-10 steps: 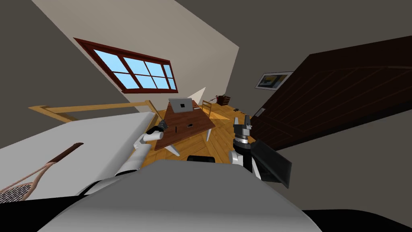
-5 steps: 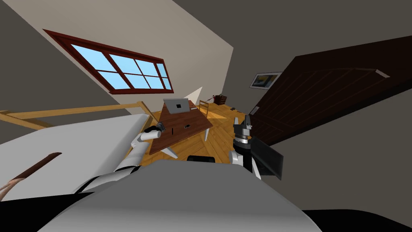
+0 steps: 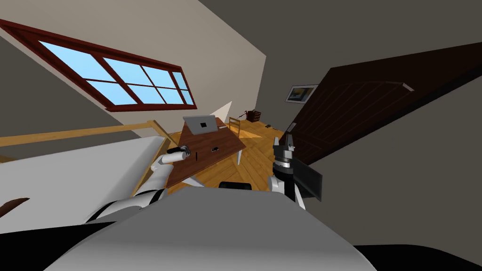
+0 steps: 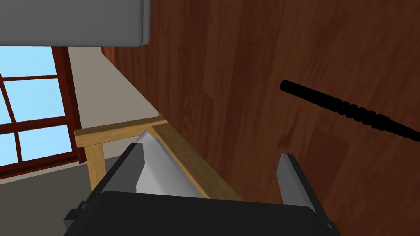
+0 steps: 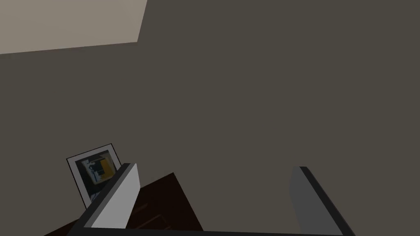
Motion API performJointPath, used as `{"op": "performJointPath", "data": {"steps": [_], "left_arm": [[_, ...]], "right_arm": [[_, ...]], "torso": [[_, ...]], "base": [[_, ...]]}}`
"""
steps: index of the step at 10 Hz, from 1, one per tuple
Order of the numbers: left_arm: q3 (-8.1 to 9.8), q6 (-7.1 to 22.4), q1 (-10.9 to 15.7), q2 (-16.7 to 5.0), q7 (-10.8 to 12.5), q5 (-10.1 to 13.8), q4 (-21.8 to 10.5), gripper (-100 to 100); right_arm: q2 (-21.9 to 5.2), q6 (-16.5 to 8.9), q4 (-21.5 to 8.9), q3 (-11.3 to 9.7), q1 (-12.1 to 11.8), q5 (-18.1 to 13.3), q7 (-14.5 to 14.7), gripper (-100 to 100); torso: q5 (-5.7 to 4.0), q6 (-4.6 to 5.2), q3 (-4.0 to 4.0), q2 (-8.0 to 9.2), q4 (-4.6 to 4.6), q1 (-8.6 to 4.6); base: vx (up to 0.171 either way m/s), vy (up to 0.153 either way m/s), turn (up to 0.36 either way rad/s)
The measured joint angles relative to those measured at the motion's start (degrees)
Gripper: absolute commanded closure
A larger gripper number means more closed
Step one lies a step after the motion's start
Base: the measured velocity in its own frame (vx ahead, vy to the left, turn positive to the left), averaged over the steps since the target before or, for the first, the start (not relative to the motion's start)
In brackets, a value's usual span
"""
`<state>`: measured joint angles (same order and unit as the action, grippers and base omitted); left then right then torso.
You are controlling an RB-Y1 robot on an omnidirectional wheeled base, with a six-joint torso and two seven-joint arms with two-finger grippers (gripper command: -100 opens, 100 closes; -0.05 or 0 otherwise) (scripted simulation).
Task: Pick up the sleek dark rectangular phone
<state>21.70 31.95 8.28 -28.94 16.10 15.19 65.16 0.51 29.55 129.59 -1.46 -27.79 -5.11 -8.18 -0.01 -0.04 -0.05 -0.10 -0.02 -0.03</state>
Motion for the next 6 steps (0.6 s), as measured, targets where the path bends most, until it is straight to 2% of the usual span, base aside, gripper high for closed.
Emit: {"op": "performJointPath", "data": {"steps": [1,4,5,6], "left_arm": [[0.48,1.0,1.3,-0.8,0.0,0.6,-2.9,-100],[1.89,5.2,2.1,-1.8,0.5,1.3,-6.7,-100],[2.37,6.3,3.4,-2.6,0.5,1.7,-9.8,-100],[2.75,7.7,3.5,-2.9,0.6,2.0,-10.2,-100]], "right_arm": [[0.0,0.0,0.0,0.0,0.0,0.0,0.0,0],[0.0,0.0,0.0,0.0,0.0,0.0,0.0,0],[0.0,0.0,0.0,0.0,0.0,0.0,0.0,0],[0.0,0.0,0.0,0.0,0.0,0.0,0.0,0]], "torso": [[-0.01,0.03,-0.02,-0.03,0.00,-0.01],[-0.01,-0.03,-0.03,-0.05,-0.01,-0.01],[0.00,0.05,-0.04,-0.08,-0.01,0.00],[0.00,-0.03,-0.03,-0.05,-0.01,0.03]], "base": [[0.035,-0.008,-0.118],[0.045,-0.012,-0.218],[0.042,0.003,-0.130],[0.020,0.002,0.024]]}}
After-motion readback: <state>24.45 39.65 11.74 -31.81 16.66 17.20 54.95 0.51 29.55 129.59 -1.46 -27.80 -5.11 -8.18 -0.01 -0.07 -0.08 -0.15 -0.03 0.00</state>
